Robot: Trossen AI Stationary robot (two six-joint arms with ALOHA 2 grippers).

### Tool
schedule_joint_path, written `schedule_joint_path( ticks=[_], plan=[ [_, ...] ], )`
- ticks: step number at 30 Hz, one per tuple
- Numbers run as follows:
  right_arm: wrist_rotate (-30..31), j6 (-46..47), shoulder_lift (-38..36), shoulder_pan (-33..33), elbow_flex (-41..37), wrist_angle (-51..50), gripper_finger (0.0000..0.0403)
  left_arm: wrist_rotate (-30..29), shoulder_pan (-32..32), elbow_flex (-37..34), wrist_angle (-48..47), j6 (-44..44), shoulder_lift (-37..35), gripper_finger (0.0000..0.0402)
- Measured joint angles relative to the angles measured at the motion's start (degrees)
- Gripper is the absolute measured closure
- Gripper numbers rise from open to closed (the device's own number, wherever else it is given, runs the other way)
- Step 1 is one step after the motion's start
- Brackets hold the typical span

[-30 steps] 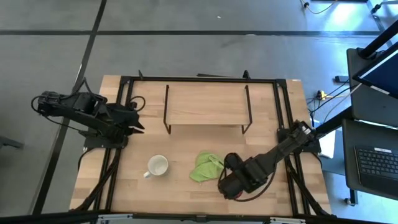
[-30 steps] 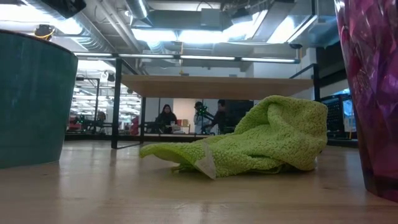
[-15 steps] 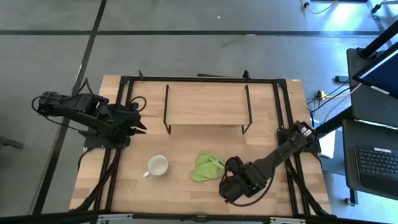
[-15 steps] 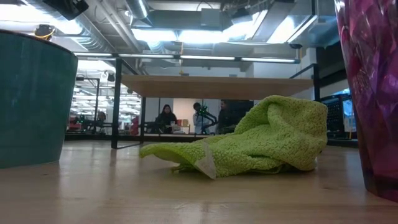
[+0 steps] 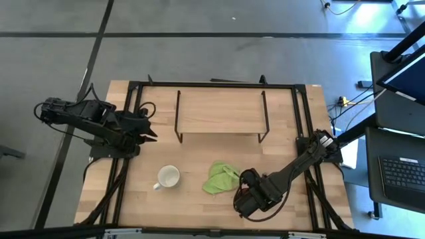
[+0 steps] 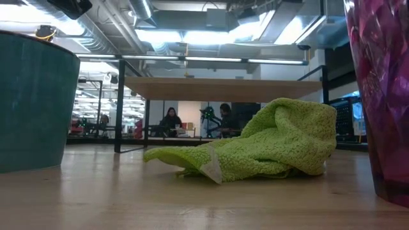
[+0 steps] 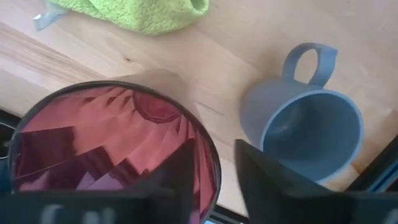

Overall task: Stack small to large cups/mugs on shelf
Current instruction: Put the red cup on the shelf

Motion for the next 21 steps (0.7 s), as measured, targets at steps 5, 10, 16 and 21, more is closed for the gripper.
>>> schedule_joint_path(
  ticks=[5, 10, 16, 21],
  plan=[
    [0.2, -0.3, -0.2, 0.0, 0.2, -0.3, 0.0387, -1.2, 0.0, 0.0, 0.0, 0.0, 0.0, 0.0331],
    [-0.2, -1.8, -1.2, -1.9, 0.0, -0.8, 0.0387, -1.5, 0.9, 0.0, 0.0, 0.2, 0.0, 0.0331],
    [-1.9, -10.8, -3.7, -8.7, 7.0, -7.0, 0.0392, -1.5, 3.7, 0.0, 0.1, 0.2, 0.0, 0.0331],
    [-2.4, -18.3, -6.2, -15.0, 14.4, -6.5, 0.0393, -1.5, 6.0, 0.0, 0.5, 0.7, 0.0, 0.0331]
  ],
)
